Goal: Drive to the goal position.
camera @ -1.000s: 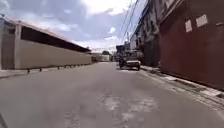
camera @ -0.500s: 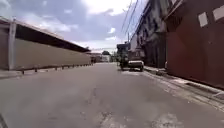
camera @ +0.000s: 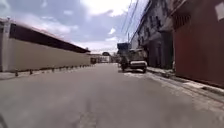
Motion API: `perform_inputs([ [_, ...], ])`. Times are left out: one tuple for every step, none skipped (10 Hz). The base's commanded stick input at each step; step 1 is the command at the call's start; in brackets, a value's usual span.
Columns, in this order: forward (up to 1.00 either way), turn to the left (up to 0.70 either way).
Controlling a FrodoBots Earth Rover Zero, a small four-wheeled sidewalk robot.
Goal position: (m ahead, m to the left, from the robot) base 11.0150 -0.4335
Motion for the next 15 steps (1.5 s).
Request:
perform_inputs([
  [1.0, 0.01],
  [1.0, 0.01],
  [1.0, 0.01],
  [1.0, 0.01],
  [1.0, 0.01],
  [1.0, 0.01],
  [1.0, 0.01],
  [1.0, 0.01],
  [1.0, 0.01],
  [1.0, 0.01],
  [1.0, 0.01],
  [1.0, 0.01],
  [1.0, 0.01],
  [1.0, 0.01],
  [1.0, 0.01],
])
